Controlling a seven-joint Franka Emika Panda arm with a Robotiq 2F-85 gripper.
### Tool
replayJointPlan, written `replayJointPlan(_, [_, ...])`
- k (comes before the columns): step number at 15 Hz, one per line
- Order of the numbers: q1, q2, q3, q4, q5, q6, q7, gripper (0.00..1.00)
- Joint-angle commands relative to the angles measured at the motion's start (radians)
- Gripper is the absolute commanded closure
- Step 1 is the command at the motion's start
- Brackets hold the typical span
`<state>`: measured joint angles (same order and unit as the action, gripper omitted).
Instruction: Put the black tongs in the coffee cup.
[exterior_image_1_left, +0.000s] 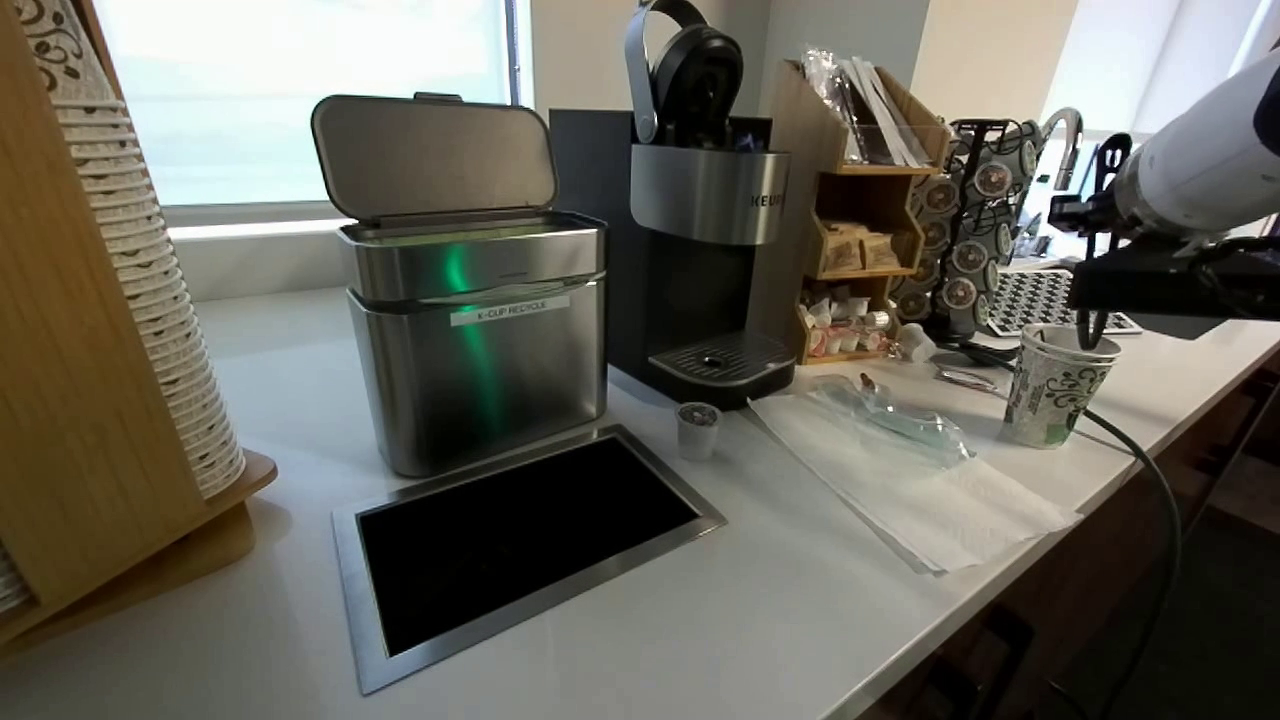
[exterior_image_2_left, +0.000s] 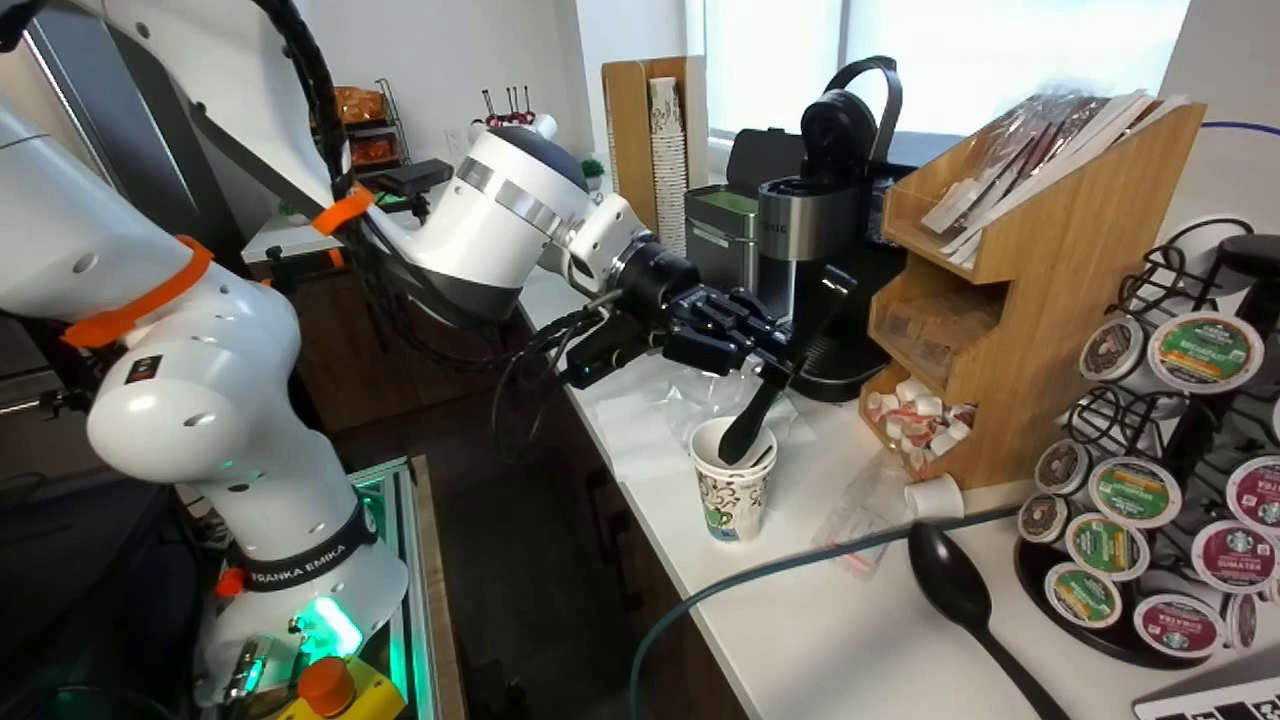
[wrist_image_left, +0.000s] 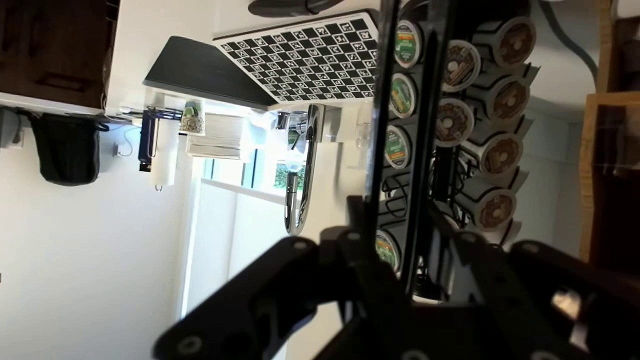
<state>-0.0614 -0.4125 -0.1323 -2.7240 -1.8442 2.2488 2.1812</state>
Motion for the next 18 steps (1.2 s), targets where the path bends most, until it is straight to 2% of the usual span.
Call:
replayJointPlan(1, [0.034,0.029,-0.005,-0.028,-0.046,-0.003,0.056,0.93])
replayJointPlan(9, [0.059,0.129,0.001,-0.023,-0.079,0.001,0.092,0.93])
replayJointPlan(10, [0.059,0.139,0.001,-0.021,-0.079,0.002,0.094,0.47])
replayJointPlan(11, [0.057,0.141,0.001,-0.021,-0.077,0.001,0.096,0.45])
replayJointPlan(12, [0.056,0.143,0.002,-0.022,-0.077,-0.001,0.098,0.39])
replayJointPlan(17, [0.049,0.122,0.000,-0.019,-0.074,-0.006,0.103,0.01])
replayJointPlan(18, [0.048,0.114,-0.003,-0.016,-0.065,0.001,0.101,0.00])
